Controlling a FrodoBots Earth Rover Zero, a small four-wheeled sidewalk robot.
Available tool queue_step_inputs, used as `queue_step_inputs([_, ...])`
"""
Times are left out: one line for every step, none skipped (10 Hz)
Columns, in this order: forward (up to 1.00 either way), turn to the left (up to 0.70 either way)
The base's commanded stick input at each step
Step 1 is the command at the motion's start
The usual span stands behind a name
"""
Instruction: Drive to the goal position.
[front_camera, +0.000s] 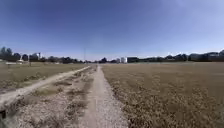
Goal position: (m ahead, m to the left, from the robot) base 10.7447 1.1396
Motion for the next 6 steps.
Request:
queue_step_inputs([0.70, 0.30])
queue_step_inputs([0.70, 0.35])
queue_step_inputs([0.70, 0.00])
queue_step_inputs([0.70, 0.00])
queue_step_inputs([0.70, 0.00])
queue_step_inputs([0.70, 0.00])
